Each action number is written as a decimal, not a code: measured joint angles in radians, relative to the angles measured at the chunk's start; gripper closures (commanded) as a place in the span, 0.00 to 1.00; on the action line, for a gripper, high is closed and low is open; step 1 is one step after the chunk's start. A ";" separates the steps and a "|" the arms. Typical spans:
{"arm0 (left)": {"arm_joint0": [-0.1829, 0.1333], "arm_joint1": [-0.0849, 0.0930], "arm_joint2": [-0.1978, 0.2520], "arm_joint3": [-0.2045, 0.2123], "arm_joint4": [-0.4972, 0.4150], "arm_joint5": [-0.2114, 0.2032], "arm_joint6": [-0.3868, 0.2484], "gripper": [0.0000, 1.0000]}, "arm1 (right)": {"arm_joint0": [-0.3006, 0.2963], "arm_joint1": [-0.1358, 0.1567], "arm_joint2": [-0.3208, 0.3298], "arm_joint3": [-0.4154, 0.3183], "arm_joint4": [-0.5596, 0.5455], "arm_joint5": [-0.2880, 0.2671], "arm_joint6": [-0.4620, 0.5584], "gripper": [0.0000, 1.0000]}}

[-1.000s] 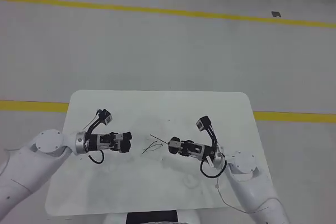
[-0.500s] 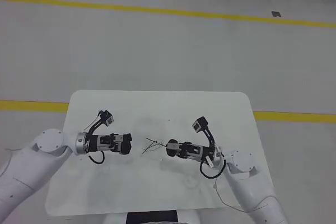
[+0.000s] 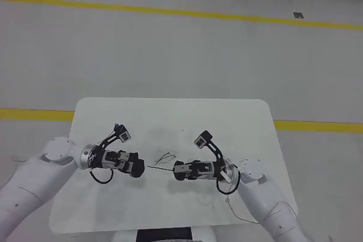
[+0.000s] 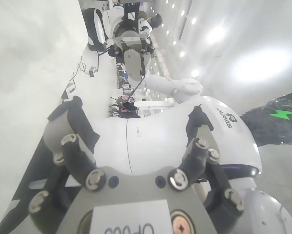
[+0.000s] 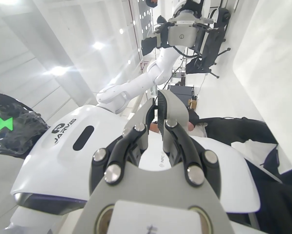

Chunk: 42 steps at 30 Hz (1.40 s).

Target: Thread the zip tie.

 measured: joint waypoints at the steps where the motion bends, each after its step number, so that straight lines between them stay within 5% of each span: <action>1: -0.005 -0.001 0.010 -0.005 -0.004 0.000 0.000 0.00 | 0.007 -0.003 -0.013 0.005 -0.002 0.000 -0.001 1.00; 15: -0.002 -0.005 0.029 -0.010 0.010 0.016 0.019 0.00 | 0.012 -0.007 -0.036 0.002 -0.014 0.002 -0.030 1.00; 26: -0.041 -0.039 0.071 0.054 -0.004 0.000 0.000 0.00 | 0.064 -0.026 -0.110 0.065 -0.018 -0.016 -0.057 1.00; 42: -0.034 -0.042 0.072 0.053 0.017 0.000 0.024 0.00 | 0.060 -0.029 -0.121 0.051 -0.045 -0.015 -0.122 1.00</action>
